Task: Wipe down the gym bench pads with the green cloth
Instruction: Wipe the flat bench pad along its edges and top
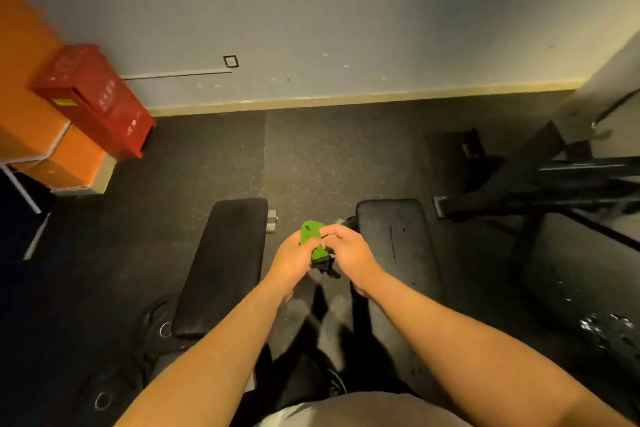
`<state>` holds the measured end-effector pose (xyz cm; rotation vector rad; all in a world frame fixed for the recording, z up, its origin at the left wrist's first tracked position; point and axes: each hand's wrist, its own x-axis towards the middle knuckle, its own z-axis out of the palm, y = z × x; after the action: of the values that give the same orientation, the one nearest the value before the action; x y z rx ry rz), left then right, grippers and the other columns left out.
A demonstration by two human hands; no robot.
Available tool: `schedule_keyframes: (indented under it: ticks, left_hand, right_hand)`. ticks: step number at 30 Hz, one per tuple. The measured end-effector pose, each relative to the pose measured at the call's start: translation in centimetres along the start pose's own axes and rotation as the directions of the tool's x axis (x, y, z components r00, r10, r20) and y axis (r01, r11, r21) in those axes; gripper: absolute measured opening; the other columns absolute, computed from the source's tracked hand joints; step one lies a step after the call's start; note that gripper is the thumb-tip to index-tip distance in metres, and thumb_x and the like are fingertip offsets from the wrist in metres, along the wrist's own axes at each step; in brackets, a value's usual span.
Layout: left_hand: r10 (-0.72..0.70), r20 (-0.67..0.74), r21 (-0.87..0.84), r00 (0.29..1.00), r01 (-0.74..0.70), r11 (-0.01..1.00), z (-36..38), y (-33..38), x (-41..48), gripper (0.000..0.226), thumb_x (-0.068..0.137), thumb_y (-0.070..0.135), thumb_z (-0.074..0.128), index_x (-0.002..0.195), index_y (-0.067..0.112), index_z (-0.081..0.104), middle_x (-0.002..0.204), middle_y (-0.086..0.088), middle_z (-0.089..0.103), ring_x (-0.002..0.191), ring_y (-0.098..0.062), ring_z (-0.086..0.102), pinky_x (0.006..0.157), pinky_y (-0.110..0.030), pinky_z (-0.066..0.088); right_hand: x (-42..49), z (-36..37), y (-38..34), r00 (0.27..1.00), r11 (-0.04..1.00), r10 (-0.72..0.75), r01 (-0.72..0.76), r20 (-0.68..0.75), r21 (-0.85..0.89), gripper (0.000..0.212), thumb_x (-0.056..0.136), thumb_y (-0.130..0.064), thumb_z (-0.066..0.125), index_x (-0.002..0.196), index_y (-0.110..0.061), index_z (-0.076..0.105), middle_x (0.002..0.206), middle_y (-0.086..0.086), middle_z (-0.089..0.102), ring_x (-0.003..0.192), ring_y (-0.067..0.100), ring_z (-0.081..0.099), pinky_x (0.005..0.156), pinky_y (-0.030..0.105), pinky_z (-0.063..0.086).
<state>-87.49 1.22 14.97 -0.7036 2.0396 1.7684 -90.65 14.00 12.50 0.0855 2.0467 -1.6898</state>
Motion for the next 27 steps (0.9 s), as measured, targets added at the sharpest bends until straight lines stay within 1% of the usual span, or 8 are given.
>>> schedule_keyframes:
  ticks: [3,8,10,13,17,20,23,27]
  left_hand:
    - [-0.04,0.009,-0.05,0.999,0.041,0.998,1.7,1.4,3.2,0.028,0.095,0.013,0.046,0.107,0.016,0.071,0.075,-0.001,0.067,0.06,-0.009,0.057,0.058,-0.02,0.044]
    - [-0.054,0.162,-0.16,0.985,0.08,0.984,4.3,3.4,9.3,0.035,0.094,0.002,0.042,0.112,0.011,0.07,0.097,-0.016,0.074,0.073,-0.019,0.067,0.065,-0.027,0.053]
    - [-0.03,0.214,-0.15,0.976,0.063,0.987,4.9,4.3,12.0,0.027,0.093,0.003,0.049,0.111,0.009,0.069,0.098,-0.015,0.071,0.076,-0.02,0.067,0.062,-0.026,0.054]
    - [-0.011,0.317,-0.014,0.948,0.016,1.0,5.4,6.4,17.1,0.024,0.083,0.01,0.048,0.099,0.002,0.063,0.1,-0.018,0.069,0.089,-0.029,0.067,0.075,-0.035,0.055]
    - [-0.079,0.259,0.256,0.963,0.01,0.967,6.1,9.4,23.2,0.023,0.092,0.024,0.049,0.115,0.021,0.049,0.113,-0.011,0.063,0.103,-0.029,0.063,0.096,-0.047,0.053]
    - [-0.002,0.275,0.396,0.961,-0.112,0.911,6.6,11.8,26.3,0.03,0.094,0.015,0.054,0.117,0.023,0.036,0.11,-0.011,0.056,0.097,-0.03,0.059,0.087,-0.04,0.05]
    - [0.141,0.33,0.472,0.933,-0.292,0.832,7.6,13.1,29.0,0.026,0.092,0.01,0.058,0.109,0.022,0.043,0.107,-0.011,0.057,0.093,-0.029,0.059,0.078,-0.032,0.049]
    - [0.065,0.53,0.529,0.846,-0.389,0.754,10.1,14.0,31.0,0.018,0.1,0.022,0.046,0.116,0.026,0.053,0.11,-0.006,0.065,0.092,-0.029,0.063,0.084,-0.04,0.051]
  right_hand:
    - [1.2,-2.3,0.4,0.985,0.991,0.072,-0.053,-0.154,0.127,0.019,0.082,-0.013,0.059,0.093,-0.026,0.068,0.087,-0.002,0.067,0.086,0.015,0.061,0.083,0.034,0.047]
    - [5.6,-4.5,1.4,0.927,0.925,0.272,-0.18,-0.257,0.334,0.025,0.087,-0.037,0.062,0.109,-0.026,0.06,0.115,0.006,0.067,0.107,0.022,0.065,0.1,0.043,0.05]
    - [7.8,-5.3,1.1,0.906,0.907,0.328,-0.222,-0.269,0.358,0.028,0.091,-0.038,0.061,0.116,-0.026,0.057,0.117,0.0,0.064,0.104,0.016,0.062,0.089,0.035,0.051]
    - [11.3,-6.3,-0.4,0.875,0.843,0.4,-0.234,-0.273,0.484,0.027,0.093,-0.024,0.061,0.12,-0.023,0.056,0.104,-0.001,0.059,0.086,0.012,0.057,0.068,0.025,0.043]
    - [15.2,-6.8,-2.4,0.804,0.81,0.437,-0.158,-0.403,0.564,0.021,0.09,-0.003,0.059,0.101,-0.021,0.061,0.1,0.011,0.066,0.085,0.023,0.063,0.08,0.038,0.052]
    - [17.8,-7.6,-4.2,0.747,0.804,0.437,-0.074,-0.502,0.59,0.024,0.094,0.001,0.054,0.104,-0.019,0.062,0.091,0.007,0.065,0.078,0.019,0.063,0.072,0.029,0.053]
    - [19.7,-9.0,-5.0,0.689,0.782,0.462,-0.019,-0.559,0.623,0.026,0.093,0.006,0.052,0.108,-0.013,0.061,0.093,0.009,0.067,0.077,0.017,0.06,0.058,0.017,0.048]
    - [21.5,-11.0,-4.1,0.595,0.744,0.536,0.004,-0.599,0.669,0.024,0.093,0.002,0.055,0.104,-0.018,0.063,0.093,0.006,0.064,0.077,0.015,0.058,0.063,0.023,0.046]
